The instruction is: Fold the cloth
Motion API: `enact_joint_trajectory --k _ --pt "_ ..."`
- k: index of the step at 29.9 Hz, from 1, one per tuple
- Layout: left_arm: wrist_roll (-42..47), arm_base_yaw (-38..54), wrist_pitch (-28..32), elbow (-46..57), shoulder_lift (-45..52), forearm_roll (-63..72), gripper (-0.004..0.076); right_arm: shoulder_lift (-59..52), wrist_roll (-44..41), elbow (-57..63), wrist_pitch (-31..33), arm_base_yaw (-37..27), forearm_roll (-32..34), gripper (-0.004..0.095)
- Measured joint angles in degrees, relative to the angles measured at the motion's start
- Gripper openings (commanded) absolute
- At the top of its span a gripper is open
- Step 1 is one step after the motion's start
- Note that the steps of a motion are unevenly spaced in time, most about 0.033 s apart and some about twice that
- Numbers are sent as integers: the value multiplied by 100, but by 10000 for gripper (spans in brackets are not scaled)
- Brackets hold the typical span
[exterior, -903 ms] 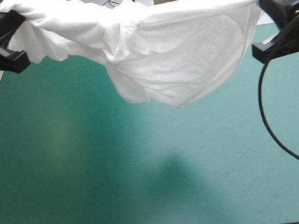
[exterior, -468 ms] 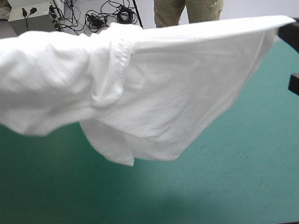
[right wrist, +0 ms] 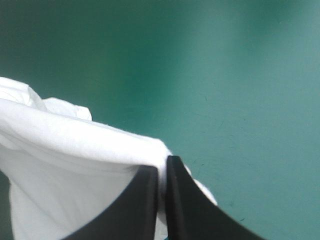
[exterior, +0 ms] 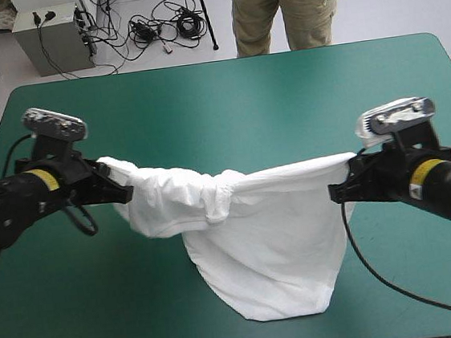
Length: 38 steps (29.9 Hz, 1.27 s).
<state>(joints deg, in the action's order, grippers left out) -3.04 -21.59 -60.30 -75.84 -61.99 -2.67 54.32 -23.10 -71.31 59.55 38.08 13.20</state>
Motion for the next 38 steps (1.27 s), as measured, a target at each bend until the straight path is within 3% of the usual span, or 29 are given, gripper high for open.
enact_joint_trajectory --k 5,9,15,21,24,26,29,32,34,35,36,38 --pt "14 0 514 276 -1106 -280 -9 1003 -507 528 -834 -348 231 -17" --pt "42 66 857 259 -2063 -583 -9 2004 -191 424 -1363 -851 -202 -17" --pt "304 463 1205 14 -3209 -634 -9 3374 634 -148 -1629 -1574 -1230 -17" --pt "557 867 1598 -143 -3841 -463 -9 4284 980 -749 -1665 -1991 -1583 -14" --pt "570 1000 1863 -149 -4012 -151 -9 4612 1059 -962 -1648 -2109 -1603 59" --pt "570 1069 1984 -160 -4111 27 -3 4774 1194 -1075 -1623 -2146 -1603 170" --pt "570 1109 2102 -160 -4197 81 102 4944 1299 -1182 -1585 -2164 -1579 368" --pt "479 1119 2131 -160 -4220 132 360 5015 1325 -1215 -1571 -2164 -1567 517" --pt "342 1130 2062 -217 -4220 236 529 5015 1345 -1245 -1502 -2166 -1589 526" --pt "268 1137 1963 -288 -4221 267 573 5015 1381 -1299 -1419 -2166 -1601 522" --pt "225 1137 1808 -369 -4221 267 610 5015 1434 -1359 -1323 -2166 -1606 516" --pt "162 1137 1444 -643 -4214 210 600 5015 1669 -1564 -998 -2166 -1605 514"
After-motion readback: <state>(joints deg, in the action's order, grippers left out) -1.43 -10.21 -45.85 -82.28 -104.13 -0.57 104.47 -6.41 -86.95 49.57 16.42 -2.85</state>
